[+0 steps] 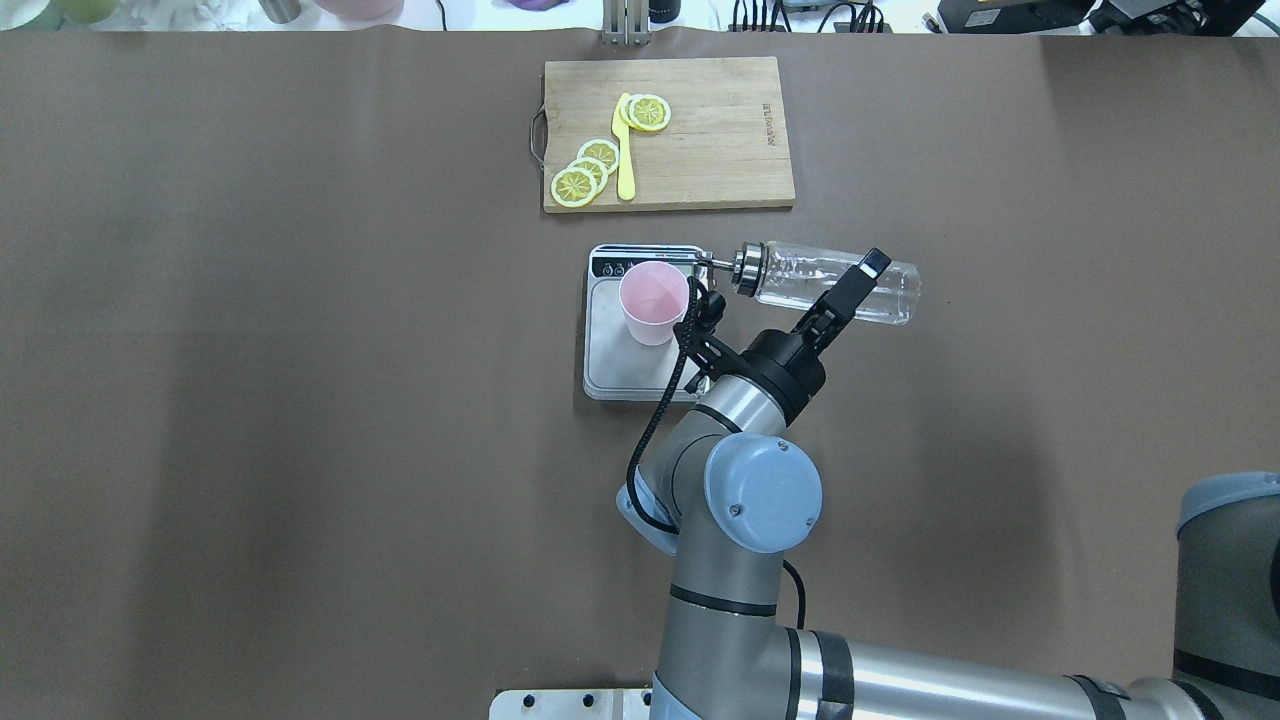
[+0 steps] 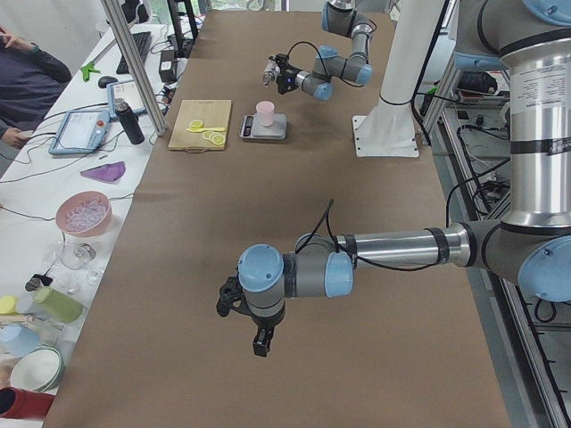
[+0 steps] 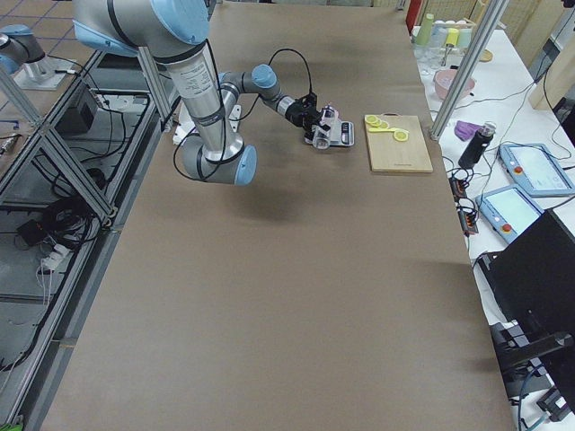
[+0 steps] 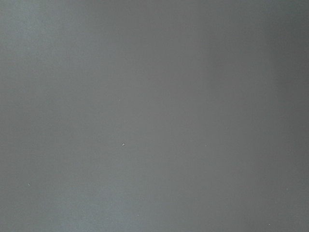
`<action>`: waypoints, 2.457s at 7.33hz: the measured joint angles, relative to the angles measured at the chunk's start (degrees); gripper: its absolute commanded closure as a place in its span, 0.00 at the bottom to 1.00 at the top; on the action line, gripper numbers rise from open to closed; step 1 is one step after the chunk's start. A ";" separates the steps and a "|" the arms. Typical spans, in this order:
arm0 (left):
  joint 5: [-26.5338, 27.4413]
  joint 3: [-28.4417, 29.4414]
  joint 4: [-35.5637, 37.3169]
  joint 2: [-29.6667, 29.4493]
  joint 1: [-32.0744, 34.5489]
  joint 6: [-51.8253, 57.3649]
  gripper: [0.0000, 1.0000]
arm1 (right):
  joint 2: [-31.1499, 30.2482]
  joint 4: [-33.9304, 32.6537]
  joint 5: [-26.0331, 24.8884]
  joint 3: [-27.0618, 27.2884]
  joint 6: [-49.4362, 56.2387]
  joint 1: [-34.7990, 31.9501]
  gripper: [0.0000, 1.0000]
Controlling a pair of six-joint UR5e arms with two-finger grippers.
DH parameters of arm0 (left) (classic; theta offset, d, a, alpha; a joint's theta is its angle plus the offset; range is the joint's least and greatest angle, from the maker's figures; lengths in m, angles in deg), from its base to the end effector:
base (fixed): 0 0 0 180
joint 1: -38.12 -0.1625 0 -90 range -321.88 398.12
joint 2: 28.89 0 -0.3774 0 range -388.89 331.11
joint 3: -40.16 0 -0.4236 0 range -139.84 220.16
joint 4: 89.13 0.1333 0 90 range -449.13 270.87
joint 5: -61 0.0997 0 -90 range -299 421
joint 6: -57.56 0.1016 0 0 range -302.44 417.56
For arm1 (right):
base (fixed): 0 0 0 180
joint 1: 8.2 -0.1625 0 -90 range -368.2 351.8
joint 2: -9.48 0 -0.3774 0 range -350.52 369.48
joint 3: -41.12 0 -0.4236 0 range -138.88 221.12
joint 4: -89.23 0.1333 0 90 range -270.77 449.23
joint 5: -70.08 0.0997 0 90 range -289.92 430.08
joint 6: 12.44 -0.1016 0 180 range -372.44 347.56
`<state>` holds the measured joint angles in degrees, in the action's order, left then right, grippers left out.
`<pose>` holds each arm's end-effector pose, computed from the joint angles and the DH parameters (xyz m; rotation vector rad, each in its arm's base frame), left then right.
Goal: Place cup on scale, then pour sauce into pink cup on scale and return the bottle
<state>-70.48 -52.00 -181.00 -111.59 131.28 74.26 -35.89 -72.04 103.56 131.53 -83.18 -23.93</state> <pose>-0.0918 -0.4648 0.6565 0.0712 0.7237 0.2052 -0.5464 -0.3804 0.2257 0.7986 0.6925 -0.2814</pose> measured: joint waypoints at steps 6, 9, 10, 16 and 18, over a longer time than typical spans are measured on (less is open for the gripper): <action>-0.08 0.72 -0.06 0.00 0.00 0.00 0.02 | 4.57 -3.94 0.06 -5.98 -1.54 0.13 1.00; -0.09 0.75 -0.06 0.00 -0.04 0.02 0.02 | 5.06 -7.57 0.27 -6.84 -3.21 0.17 1.00; -0.09 0.71 -0.06 0.00 -0.04 0.01 0.02 | 5.11 -8.38 0.34 -7.02 -3.54 0.17 1.00; -0.09 0.64 -0.06 -0.09 -0.09 0.06 0.02 | 5.44 -11.13 0.58 -7.73 -5.74 0.17 1.00; -0.09 0.46 -0.06 -0.04 -0.04 0.08 0.02 | 5.47 -11.36 0.61 -8.07 -6.51 0.21 1.00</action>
<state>-70.57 -51.53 -181.06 -111.63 131.24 74.35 -30.42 -83.40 104.17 123.46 -89.69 -23.72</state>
